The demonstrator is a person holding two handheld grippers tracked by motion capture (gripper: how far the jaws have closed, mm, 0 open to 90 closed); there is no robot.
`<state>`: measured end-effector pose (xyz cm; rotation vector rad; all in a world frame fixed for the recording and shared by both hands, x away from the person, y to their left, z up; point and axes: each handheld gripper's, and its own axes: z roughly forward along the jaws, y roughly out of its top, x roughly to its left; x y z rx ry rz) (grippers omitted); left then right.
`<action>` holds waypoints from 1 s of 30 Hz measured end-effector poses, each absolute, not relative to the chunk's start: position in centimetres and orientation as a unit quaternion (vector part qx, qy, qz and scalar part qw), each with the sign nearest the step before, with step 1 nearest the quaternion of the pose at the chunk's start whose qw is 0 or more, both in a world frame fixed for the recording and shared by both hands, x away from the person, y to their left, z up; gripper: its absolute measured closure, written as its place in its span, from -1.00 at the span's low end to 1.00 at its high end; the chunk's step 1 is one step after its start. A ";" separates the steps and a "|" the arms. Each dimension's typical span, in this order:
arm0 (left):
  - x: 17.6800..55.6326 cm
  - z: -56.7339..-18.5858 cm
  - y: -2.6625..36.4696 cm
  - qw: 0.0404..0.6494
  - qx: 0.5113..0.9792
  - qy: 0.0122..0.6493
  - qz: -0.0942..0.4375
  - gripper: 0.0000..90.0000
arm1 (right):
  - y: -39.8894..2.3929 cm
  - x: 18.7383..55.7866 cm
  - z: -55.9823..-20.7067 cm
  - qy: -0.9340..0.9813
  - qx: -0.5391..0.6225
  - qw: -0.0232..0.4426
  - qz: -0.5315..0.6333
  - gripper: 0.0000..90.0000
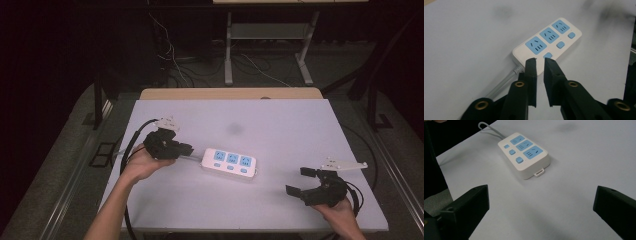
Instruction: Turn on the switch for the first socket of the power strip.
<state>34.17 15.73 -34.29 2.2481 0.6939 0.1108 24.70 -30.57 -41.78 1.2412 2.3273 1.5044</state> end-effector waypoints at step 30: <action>29.8 -36.0 19.7 0.440 0.829 0.343 0.047 -1.00 | -30.3 24.8 -41.9 0.767 0.409 0.051 0.492 -1.00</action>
